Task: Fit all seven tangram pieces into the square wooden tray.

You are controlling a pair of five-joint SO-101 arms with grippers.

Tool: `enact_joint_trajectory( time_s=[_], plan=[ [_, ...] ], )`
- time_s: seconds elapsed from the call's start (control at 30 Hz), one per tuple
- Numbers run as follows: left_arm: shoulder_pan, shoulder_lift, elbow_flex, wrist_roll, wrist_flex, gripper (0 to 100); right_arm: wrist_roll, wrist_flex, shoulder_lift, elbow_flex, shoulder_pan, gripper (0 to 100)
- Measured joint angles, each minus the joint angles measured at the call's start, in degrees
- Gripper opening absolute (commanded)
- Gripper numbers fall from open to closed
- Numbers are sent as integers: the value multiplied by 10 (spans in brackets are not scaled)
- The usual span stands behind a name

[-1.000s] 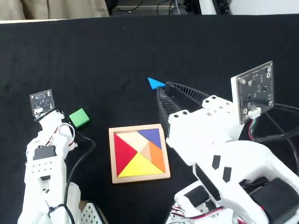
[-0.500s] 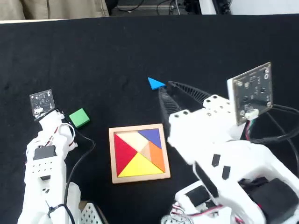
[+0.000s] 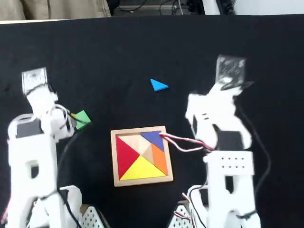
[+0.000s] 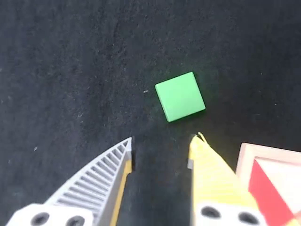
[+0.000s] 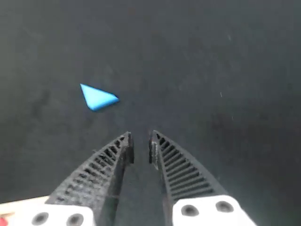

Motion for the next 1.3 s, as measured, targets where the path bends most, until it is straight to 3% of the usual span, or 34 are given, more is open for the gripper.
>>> enact_joint_trajectory(
  time_s=[0.23,0.6,0.83,1.3],
  plan=[
    [41,250,-170,88,109,240,0,-98,0,95,1,72],
    [65,437,-290,248,116,316,19,-157,0,143,-29,74],
    [58,564,-312,257,36,303,47,-157,0,147,-57,74],
    [32,621,-371,258,17,302,47,-158,0,150,-59,74]
  ],
)
